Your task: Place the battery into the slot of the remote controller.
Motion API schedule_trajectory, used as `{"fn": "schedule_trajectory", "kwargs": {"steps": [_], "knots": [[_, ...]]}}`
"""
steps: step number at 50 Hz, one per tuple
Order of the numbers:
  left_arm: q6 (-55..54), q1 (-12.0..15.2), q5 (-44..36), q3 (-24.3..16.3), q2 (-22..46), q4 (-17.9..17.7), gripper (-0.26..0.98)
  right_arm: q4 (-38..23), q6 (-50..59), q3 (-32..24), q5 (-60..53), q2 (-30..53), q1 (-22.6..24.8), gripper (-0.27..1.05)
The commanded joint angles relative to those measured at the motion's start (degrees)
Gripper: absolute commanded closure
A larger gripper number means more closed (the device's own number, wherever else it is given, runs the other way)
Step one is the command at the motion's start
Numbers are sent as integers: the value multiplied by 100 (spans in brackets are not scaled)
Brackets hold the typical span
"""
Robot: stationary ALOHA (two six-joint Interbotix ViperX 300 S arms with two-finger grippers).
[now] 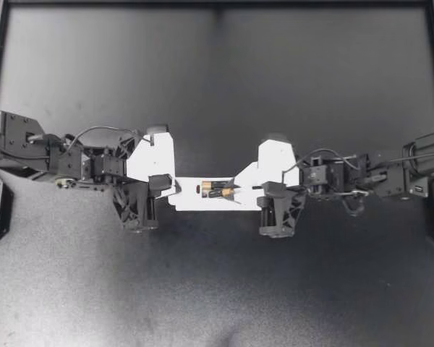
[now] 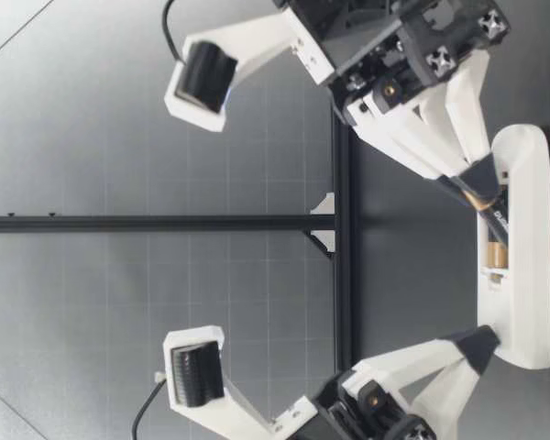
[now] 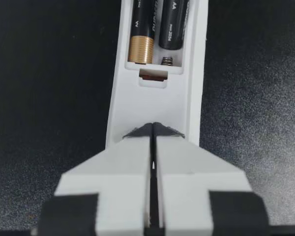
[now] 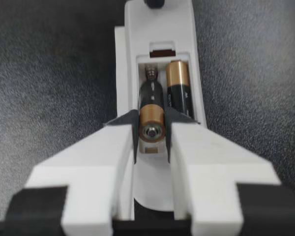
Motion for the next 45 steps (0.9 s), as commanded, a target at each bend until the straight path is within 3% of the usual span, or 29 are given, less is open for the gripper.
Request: {"fn": "schedule_trajectory", "kwargs": {"steps": [1, 14, 28, 37, 45], "knots": [[-9, 18, 26, -35, -70, -9, 90, -9, -9, -167, 264, -114, -44, 76], [-9, 18, 26, -35, -79, -9, 90, -18, -9, -387, 1195, -396, -44, 67], [-18, 18, 26, -44, -70, -9, 90, -18, 18, -571, 1406, -475, 79, 36], [-18, 18, 26, -35, -70, -18, 90, 97, 193, -571, 1301, -659, 132, 35], [-35, 18, 26, -35, -70, -88, 90, 606, 1415, -176, 738, -1072, 132, 36]]}}
